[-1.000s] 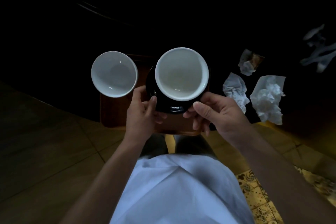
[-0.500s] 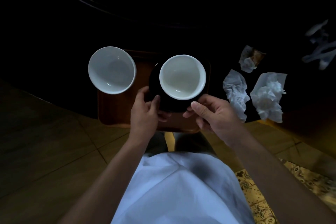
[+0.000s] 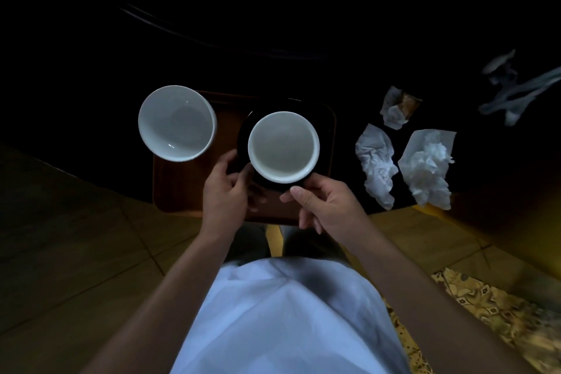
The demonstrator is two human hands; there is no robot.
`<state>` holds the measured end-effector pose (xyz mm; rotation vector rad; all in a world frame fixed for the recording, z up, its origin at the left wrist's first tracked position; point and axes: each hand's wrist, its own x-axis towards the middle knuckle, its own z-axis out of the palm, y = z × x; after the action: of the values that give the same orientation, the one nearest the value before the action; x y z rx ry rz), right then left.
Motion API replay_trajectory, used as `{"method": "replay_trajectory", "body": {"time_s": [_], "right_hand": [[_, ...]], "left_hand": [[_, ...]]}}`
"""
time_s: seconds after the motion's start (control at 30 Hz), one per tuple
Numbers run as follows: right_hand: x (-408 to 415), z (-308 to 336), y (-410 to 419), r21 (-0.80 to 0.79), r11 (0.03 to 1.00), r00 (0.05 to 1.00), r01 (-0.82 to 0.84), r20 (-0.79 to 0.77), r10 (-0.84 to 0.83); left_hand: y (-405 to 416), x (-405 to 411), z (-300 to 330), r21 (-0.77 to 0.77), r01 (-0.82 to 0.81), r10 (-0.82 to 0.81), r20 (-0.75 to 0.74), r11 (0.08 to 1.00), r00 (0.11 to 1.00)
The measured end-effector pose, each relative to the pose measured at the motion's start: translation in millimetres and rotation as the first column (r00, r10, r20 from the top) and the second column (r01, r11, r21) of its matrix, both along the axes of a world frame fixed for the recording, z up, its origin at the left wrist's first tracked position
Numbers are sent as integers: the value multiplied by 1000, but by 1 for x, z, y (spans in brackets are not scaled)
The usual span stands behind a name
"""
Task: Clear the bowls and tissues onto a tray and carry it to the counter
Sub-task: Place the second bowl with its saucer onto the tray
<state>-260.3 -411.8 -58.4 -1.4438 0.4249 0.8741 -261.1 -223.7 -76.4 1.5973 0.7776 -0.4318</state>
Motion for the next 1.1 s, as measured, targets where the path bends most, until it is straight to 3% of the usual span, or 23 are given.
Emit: {"method": "replay_trajectory", "body": {"time_s": [0.27,0.43,0.63,0.8,0.9,0.97,1.1], "right_hand": [[-6,0,-2,-131,991,996,16,90,-4],[-5,11,-2,-347,935,958,-71,237,160],[-16,22,10,-387,920,973,59,227,33],[-32,36,15,-409,906,971,112,238,-12],[-42,55,1,-465,866,948,184,318,-31],[-48,64,-18,-544,811,917,214,397,24],[-53,69,-74,-727,624,829,286,515,220]], "left_hand": [[-3,-1,-3,49,-20,19,22,999,1000],[-5,-1,-1,10,-44,44,-4,999,999],[4,-1,18,-11,154,-155,-74,988,985],[23,-4,25,145,314,-304,-86,938,949],[32,-13,44,440,345,-399,32,829,916],[31,-19,58,538,295,-452,184,790,873],[6,-26,84,663,231,-615,432,713,660]]}}
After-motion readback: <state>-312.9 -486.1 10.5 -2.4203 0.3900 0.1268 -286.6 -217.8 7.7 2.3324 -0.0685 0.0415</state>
